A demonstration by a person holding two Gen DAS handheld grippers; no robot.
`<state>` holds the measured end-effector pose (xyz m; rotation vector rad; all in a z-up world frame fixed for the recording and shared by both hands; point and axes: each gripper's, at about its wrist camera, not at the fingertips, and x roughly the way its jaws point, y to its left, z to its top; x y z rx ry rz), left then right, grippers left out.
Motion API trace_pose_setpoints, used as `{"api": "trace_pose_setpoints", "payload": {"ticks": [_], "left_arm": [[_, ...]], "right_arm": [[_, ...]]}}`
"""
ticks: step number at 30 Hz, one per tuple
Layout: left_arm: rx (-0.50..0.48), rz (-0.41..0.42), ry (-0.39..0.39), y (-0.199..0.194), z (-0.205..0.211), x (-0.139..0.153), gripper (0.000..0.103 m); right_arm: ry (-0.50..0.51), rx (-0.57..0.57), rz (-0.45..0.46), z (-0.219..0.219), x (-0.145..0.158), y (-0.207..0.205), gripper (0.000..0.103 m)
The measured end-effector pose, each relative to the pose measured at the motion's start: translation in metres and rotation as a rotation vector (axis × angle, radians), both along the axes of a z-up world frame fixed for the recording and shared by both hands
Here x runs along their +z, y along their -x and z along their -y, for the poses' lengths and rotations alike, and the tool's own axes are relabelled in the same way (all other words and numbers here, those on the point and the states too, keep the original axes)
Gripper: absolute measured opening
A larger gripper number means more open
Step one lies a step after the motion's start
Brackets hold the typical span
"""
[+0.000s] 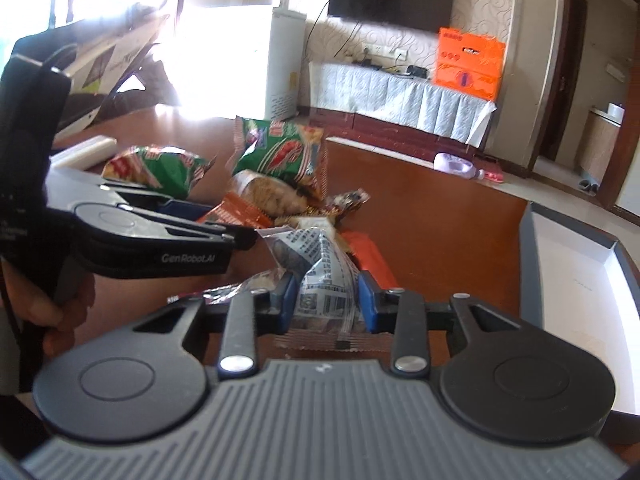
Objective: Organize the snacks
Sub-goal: 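Carry both held packets over the grey box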
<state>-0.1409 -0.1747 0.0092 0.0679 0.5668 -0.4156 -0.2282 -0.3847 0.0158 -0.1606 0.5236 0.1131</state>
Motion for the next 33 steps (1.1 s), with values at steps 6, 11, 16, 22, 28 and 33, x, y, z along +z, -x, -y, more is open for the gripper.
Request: {"api": "trace_pose_setpoints", "payload": {"ticks": [6, 11, 16, 22, 28, 33], "left_arm": [[-0.021, 0.03, -0.003, 0.008, 0.017, 0.012, 0.045], [-0.048, 0.056, 0.002, 0.014, 0.039, 0.022, 0.045], [-0.081, 0.052, 0.028, 0.019, 0.065, 0.031, 0.045], [-0.145, 0.075, 0.035, 0.024, 0.111, 0.037, 0.045], [-0.205, 0.1, 0.042, 0.02, 0.163, 0.042, 0.045], [-0.269, 0.094, 0.058, 0.016, 0.21, 0.042, 0.045]], "right_arm": [[-0.008, -0.031, 0.032, 0.012, 0.008, 0.005, 0.034], [-0.009, -0.064, 0.092, 0.028, 0.021, 0.017, 0.034], [-0.029, -0.118, 0.12, 0.056, 0.028, 0.024, 0.034], [-0.048, -0.198, 0.136, 0.089, 0.031, 0.032, 0.033], [-0.051, -0.294, 0.139, 0.126, 0.028, 0.042, 0.033], [-0.07, -0.379, 0.122, 0.153, 0.021, 0.046, 0.033]]}}
